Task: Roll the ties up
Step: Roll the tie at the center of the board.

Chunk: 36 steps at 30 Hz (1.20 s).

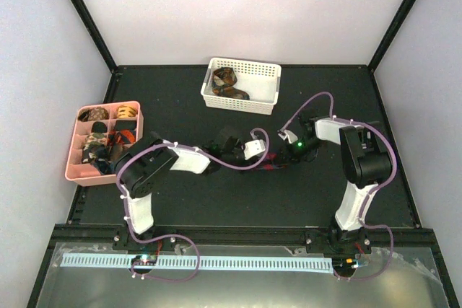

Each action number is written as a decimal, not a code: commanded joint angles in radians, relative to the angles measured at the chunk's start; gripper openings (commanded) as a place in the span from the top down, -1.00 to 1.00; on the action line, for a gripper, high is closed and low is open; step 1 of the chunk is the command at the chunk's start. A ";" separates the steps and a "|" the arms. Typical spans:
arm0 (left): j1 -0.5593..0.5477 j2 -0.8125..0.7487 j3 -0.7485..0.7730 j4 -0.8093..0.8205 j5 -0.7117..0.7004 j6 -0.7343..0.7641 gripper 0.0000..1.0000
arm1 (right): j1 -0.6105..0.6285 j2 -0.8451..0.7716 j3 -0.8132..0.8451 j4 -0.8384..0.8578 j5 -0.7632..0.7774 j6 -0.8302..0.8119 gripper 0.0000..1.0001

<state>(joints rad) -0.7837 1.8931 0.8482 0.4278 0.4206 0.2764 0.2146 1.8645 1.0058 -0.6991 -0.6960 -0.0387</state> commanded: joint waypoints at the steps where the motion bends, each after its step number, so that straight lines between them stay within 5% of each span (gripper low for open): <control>1: 0.021 -0.077 -0.006 -0.084 0.079 0.113 0.17 | -0.001 0.049 0.006 0.029 0.119 0.018 0.77; 14: 0.019 0.027 0.084 -0.403 -0.062 0.227 0.20 | -0.001 0.039 0.003 0.025 0.092 0.021 0.72; 17: 0.018 0.051 0.100 -0.433 -0.075 0.233 0.20 | -0.003 -0.014 -0.008 0.048 0.010 0.012 0.58; 22: 0.015 0.068 0.115 -0.450 -0.080 0.231 0.18 | -0.003 -0.122 -0.011 0.093 -0.163 0.050 0.06; 32: 0.009 0.090 0.123 -0.446 -0.081 0.223 0.17 | 0.042 -0.080 -0.024 0.125 -0.237 0.101 0.07; 36: 0.009 0.095 0.127 -0.444 -0.078 0.220 0.16 | 0.046 -0.046 -0.030 0.158 -0.206 0.115 0.21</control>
<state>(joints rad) -0.7780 1.9266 0.9791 0.0818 0.4042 0.4839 0.2508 1.7844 0.9882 -0.5819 -0.9012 0.0555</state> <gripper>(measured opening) 0.420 0.426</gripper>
